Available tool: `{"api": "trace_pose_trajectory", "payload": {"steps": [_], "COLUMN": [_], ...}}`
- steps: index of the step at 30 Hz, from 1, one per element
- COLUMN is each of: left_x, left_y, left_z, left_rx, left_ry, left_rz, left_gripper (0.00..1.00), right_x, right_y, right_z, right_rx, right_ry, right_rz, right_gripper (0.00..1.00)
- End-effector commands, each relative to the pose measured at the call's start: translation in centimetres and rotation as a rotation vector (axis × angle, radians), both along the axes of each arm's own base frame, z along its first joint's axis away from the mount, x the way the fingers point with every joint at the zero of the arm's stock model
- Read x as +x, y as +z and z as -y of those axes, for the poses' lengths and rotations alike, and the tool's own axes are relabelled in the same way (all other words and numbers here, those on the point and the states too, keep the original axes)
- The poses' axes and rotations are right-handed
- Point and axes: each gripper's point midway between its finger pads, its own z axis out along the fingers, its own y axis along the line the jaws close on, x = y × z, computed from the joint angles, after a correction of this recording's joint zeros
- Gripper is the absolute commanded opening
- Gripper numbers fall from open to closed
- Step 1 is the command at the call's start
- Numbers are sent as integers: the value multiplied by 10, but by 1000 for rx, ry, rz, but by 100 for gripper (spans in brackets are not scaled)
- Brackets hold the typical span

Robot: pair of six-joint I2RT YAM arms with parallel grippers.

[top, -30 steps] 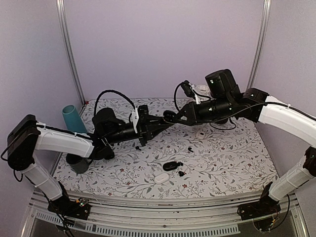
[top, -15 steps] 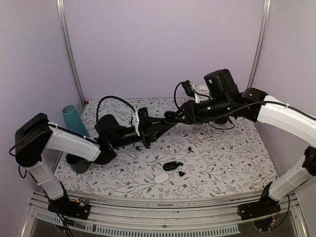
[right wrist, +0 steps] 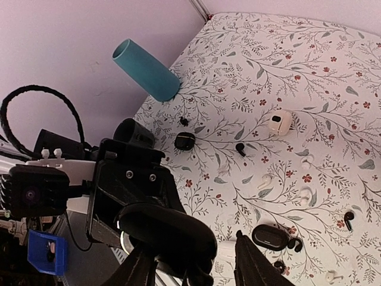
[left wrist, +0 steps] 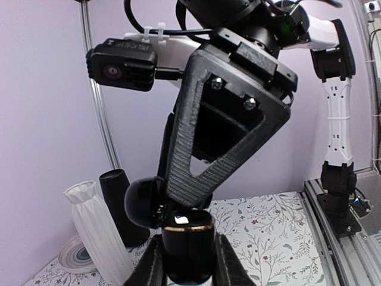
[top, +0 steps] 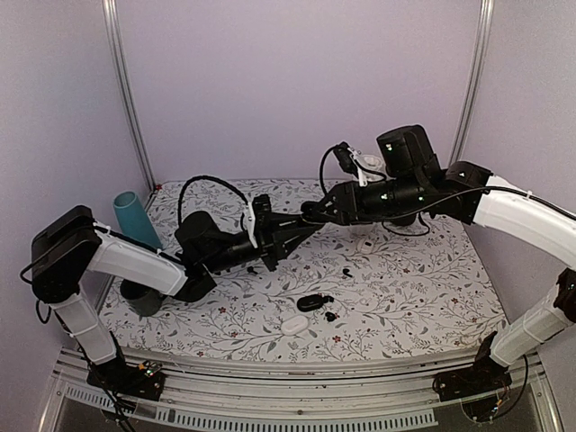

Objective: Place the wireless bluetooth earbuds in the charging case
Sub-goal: Adjust the left earbud in the left side groove of the charging case.

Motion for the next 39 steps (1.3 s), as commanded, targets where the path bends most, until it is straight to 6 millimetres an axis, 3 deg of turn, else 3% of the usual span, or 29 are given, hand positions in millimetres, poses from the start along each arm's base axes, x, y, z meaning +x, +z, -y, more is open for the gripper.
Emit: {"api": "trace_pose_trajectory", "payload": {"steps": [1, 16, 39], "left_x": [-2, 5, 9], "left_y": [6, 8, 12], "left_z": [5, -2, -5], "left_rx": [-31, -54, -78], "left_ry": [-11, -6, 10], "left_rz": [-15, -55, -58], "left_gripper": [0, 0, 0], "right_x": [-9, -14, -15], "right_y": [20, 31, 8], "right_z": [-1, 6, 1], "right_rx": [56, 70, 52], "right_ry": [46, 56, 50], "right_rz": [67, 111, 11], "right_gripper": [47, 48, 47]}}
